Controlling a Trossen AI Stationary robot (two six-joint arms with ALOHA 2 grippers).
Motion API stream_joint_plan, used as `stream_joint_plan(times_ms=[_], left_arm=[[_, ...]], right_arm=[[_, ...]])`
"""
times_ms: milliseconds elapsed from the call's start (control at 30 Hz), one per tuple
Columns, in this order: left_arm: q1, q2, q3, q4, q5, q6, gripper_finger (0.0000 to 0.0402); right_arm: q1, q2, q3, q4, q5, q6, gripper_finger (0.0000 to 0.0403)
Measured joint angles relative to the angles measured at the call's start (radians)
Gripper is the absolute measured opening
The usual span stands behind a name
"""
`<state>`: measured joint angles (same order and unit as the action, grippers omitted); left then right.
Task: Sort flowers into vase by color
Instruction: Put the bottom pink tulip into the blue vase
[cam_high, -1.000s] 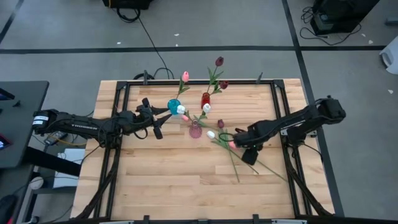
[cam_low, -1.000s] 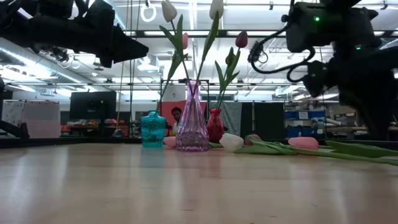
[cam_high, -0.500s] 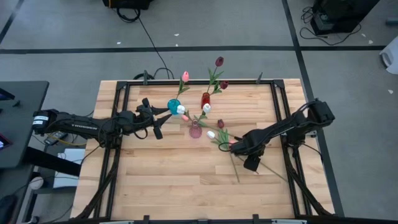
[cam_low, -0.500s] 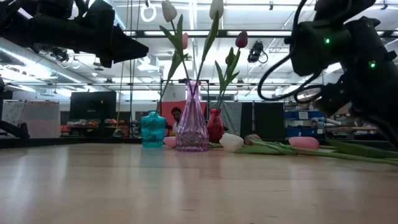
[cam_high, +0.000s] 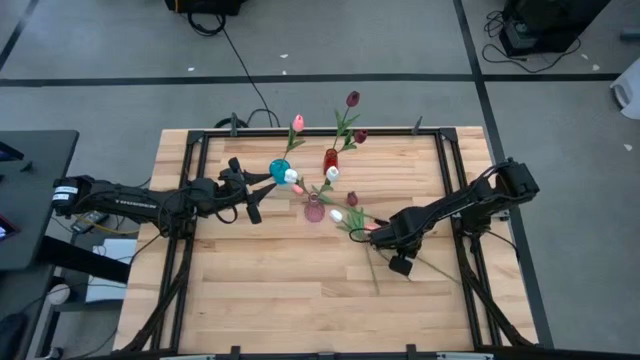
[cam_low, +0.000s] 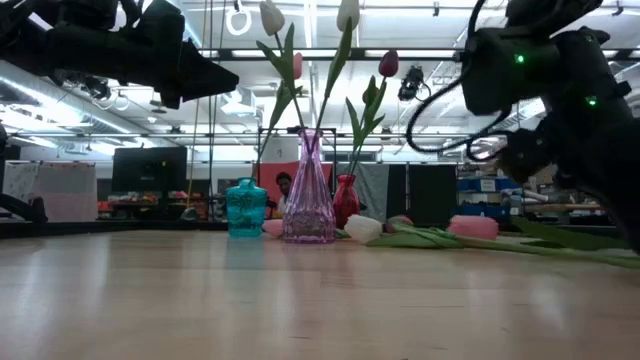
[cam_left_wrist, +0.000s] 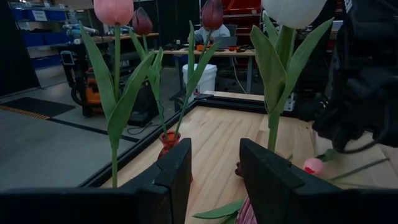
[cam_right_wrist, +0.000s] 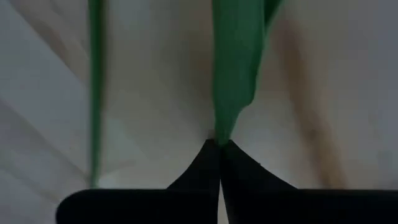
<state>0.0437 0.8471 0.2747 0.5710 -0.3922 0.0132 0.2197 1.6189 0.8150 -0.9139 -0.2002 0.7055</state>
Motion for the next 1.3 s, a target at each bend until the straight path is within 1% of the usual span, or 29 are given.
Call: stream_joint_plan(times_ms=[100, 233, 300, 467, 533, 567, 667, 700, 733, 767, 867, 1000, 1133, 1233, 1300], left_arm=[[0.000, 0.000, 0.000, -0.001, 0.000, 0.000, 0.0142], [0.000, 0.000, 0.000, 0.003, 0.000, 0.000, 0.0142], [0.000, 0.000, 0.000, 0.008, 0.000, 0.000, 0.0142], [0.000, 0.000, 0.000, 0.014, 0.001, -0.014, 0.0142], [0.000, 0.000, 0.000, 0.012, 0.045, -0.057, 0.0142], [0.000, 0.000, 0.000, 0.007, 0.103, -0.079, 0.0142], [-0.003, 0.009, 0.000, -0.014, 0.339, -0.128, 0.0142], [-0.010, 0.021, 0.000, -0.013, 0.402, -0.141, 0.0142], [-0.020, 0.037, 0.000, -0.011, 0.444, -0.153, 0.0142], [-0.034, 0.057, 0.000, 0.005, 0.464, -0.171, 0.0142], [-0.089, 0.144, 0.020, 0.093, 0.468, -0.220, 0.0142], [-0.182, 0.284, 0.110, 0.111, 0.470, -0.235, 0.0142], [-0.248, 0.407, 0.244, 0.112, 0.420, -0.219, 0.0142], [-0.272, 0.488, 0.345, 0.115, 0.395, -0.178, 0.0142], [-0.281, 0.535, 0.400, 0.111, 0.390, -0.168, 0.0142]], right_arm=[[-0.011, -0.064, 0.000, -0.025, 0.045, -0.008, 0.0006], [-0.033, -0.194, 0.000, -0.033, 0.091, -0.009, 0.0005], [-0.043, -0.268, 0.000, -0.032, 0.158, -0.017, 0.0004], [-0.073, -0.449, 0.000, 0.000, 0.408, -0.082, 0.0006], [-0.081, -0.523, 0.000, 0.038, 0.459, -0.133, 0.0007], [-0.082, -0.559, 0.000, 0.066, 0.469, -0.161, 0.0007], [-0.086, -0.650, 0.000, 0.178, 0.447, -0.258, 0.0007], [-0.086, -0.674, 0.000, 0.230, 0.431, -0.291, 0.0007], [-0.087, -0.691, 0.000, 0.287, 0.409, -0.325, 0.0008], [-0.087, -0.704, 0.000, 0.348, 0.380, -0.356, 0.0008], [-0.087, -0.712, 0.000, 0.533, 0.270, -0.446, 0.0008], [-0.086, -0.667, 0.001, 0.710, 0.144, -0.514, 0.0008], [-0.078, -0.595, 0.001, 0.855, 0.077, -0.525, 0.0008], [-0.056, -0.539, 0.001, 0.948, 0.031, -0.526, 0.0009], [-0.033, -0.498, 0.001, 1.006, 0.023, -0.532, 0.0009]])
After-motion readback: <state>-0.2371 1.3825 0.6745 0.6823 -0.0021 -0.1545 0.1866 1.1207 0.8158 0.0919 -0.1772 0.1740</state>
